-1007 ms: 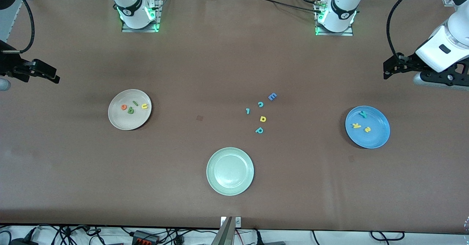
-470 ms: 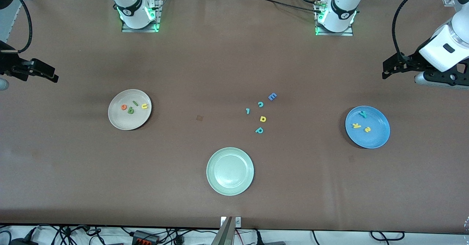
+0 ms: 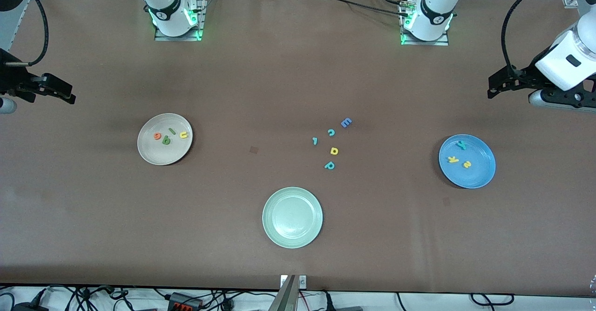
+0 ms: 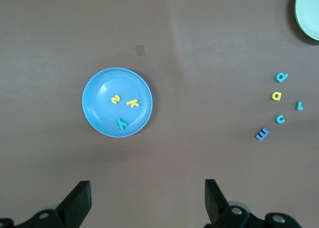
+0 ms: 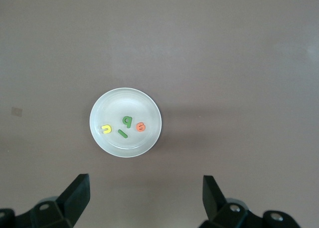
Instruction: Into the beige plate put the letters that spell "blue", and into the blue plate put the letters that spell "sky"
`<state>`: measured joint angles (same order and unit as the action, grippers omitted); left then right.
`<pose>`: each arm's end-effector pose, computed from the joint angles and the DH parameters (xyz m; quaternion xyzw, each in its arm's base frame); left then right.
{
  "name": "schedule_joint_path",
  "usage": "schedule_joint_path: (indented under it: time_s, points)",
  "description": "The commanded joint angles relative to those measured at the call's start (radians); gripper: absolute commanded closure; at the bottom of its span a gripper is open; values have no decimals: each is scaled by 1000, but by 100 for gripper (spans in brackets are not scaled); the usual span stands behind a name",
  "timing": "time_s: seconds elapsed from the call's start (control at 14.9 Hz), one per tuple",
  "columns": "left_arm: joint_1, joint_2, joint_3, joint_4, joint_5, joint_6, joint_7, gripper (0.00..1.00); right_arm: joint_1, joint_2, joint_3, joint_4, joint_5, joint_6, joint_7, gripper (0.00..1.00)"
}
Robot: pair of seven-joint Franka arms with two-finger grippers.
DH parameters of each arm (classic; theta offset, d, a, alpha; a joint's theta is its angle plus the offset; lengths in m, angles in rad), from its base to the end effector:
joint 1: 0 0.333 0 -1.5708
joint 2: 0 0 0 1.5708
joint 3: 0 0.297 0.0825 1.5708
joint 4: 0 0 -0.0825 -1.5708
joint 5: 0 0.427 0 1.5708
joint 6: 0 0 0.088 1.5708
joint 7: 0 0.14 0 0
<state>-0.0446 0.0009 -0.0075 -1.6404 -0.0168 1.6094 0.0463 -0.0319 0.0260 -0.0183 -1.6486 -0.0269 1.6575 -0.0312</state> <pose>0.5971 -0.0334 0.5394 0.9987 -0.0487 -0.0160 0.0083 0.6081 -0.0340 0.5241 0.9998 -0.0082 -0.0091 0.0133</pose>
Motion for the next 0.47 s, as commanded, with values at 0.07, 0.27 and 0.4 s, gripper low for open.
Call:
schedule_joint_path:
  time_s: [0.07,0.27,0.4]
  points:
    - [3,7,-3,36,-15,-22,-6,0,-2,-20,4,-13,-24,-12,7,0]
    - [3,10,-5,36,-14,-17,-6,0,-2,-14,3,-16,-25,-2,8,0]
    - [3,13,-5,36,-15,-16,-6,0,-5,-17,3,-16,-24,-4,8,0]
